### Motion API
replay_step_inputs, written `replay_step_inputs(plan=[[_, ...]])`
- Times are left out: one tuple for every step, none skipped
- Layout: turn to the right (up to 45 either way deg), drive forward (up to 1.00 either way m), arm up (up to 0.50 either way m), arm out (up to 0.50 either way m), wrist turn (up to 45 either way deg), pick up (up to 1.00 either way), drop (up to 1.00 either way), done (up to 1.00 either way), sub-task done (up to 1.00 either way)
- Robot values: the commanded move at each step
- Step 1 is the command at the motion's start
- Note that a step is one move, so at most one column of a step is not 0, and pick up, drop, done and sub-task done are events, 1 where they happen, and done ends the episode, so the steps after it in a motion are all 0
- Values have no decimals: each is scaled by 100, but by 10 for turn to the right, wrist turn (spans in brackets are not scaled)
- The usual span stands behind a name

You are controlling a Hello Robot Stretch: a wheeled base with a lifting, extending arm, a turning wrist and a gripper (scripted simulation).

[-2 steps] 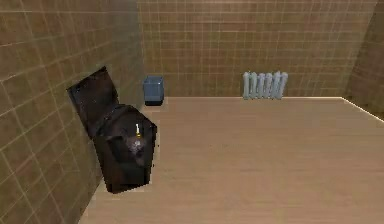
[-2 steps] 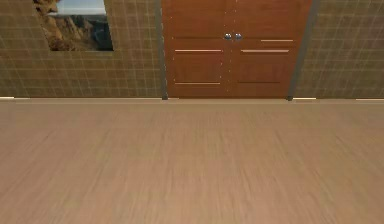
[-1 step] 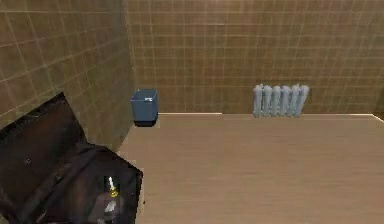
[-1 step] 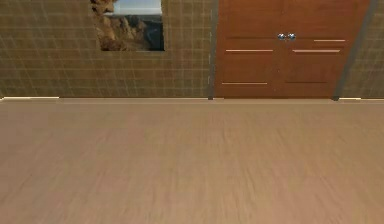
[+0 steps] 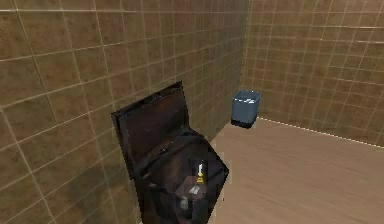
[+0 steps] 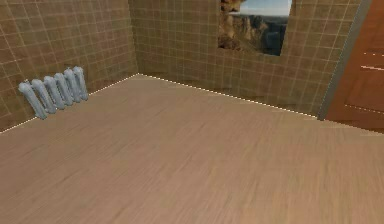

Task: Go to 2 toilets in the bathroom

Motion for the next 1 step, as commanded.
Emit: replay_step_inputs(plan=[[0, 0, 0, 0, 0, 0, 0, 100, 0]])
